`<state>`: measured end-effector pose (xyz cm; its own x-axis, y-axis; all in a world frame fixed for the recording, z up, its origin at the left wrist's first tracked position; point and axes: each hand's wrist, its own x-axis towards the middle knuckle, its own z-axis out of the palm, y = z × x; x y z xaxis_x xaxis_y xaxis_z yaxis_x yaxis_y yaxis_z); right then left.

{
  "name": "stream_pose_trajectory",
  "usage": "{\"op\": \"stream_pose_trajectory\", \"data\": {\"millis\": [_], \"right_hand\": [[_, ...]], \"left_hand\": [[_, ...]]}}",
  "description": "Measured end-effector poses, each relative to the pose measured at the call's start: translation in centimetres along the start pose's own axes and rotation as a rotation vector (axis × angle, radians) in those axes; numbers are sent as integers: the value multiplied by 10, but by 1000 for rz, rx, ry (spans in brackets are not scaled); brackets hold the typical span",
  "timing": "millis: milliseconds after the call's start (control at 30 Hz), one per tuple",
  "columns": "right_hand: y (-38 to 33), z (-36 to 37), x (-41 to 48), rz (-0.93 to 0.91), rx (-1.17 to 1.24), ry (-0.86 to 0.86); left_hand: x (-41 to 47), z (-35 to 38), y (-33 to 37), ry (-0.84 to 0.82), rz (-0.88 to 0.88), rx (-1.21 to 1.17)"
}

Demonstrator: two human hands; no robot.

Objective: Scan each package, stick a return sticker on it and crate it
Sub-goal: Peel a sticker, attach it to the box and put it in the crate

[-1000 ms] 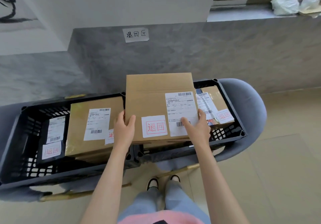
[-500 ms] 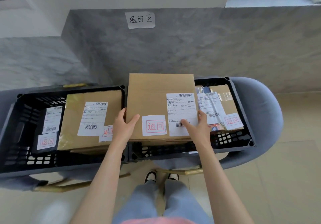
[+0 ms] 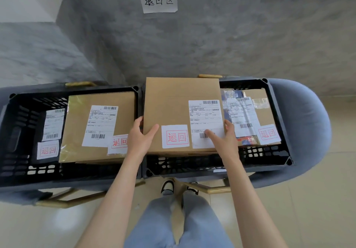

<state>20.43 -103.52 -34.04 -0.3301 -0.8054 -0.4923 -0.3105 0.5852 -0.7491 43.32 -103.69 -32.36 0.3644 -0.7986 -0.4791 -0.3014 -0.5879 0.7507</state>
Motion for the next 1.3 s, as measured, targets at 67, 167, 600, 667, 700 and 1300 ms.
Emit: {"op": "stream_pose_trajectory", "data": {"millis": [67,167,600,667,700,1300], "right_hand": [[2,0,2,-5,5,2],[4,1,4,-19,-7,8],[5,4,9,-15,-13,-17],[7,5,9,-28,-11,-15],[7,5,9,-36,-13,-11],[18,19,23,10,-227,-41]], "left_hand": [[0,2,0,5,2,-8],[1,3,1,8,0,-2],[11,3,-12,-46,-48,41],[13,4,-13,-50,-50,50],[14,4,-14,-54,-54,53],[33,18,-23,-70,-117,319]]}}
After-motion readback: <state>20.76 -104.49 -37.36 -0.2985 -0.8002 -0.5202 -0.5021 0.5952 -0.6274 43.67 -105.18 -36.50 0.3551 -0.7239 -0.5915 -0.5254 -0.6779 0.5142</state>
